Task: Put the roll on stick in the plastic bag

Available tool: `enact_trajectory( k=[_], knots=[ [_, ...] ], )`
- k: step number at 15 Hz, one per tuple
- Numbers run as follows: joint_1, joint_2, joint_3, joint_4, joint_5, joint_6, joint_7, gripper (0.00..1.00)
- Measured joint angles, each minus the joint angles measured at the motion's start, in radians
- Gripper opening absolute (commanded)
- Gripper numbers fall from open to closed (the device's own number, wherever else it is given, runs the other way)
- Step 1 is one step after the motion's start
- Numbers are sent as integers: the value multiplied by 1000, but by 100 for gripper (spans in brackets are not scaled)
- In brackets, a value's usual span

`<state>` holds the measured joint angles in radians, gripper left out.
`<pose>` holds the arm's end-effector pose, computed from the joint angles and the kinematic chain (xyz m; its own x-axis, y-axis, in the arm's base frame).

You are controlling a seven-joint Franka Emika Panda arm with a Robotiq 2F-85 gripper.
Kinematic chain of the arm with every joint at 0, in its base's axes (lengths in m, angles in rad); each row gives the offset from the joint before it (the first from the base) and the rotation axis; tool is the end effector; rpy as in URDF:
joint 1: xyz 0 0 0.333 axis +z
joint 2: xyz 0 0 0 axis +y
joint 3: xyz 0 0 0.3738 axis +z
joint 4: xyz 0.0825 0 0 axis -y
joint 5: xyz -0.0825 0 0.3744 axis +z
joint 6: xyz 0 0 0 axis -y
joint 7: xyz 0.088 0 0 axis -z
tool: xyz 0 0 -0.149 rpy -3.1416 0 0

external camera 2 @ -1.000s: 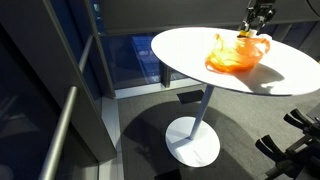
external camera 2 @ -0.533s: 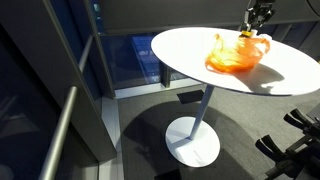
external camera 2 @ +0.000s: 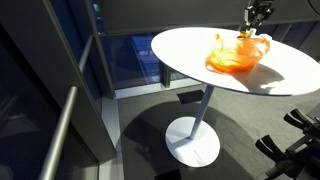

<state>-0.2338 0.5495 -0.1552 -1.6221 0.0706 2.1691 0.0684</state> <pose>0.6633 -0.2501 0.3194 0.8896 -0.4567 0.0064 -0.4567 -0.8893 0.0219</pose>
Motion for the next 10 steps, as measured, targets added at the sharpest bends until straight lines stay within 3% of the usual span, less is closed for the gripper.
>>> enact_trajectory(
  k=[10],
  knots=[
    [29,-100,2,-2,0,1,0,12]
  ],
)
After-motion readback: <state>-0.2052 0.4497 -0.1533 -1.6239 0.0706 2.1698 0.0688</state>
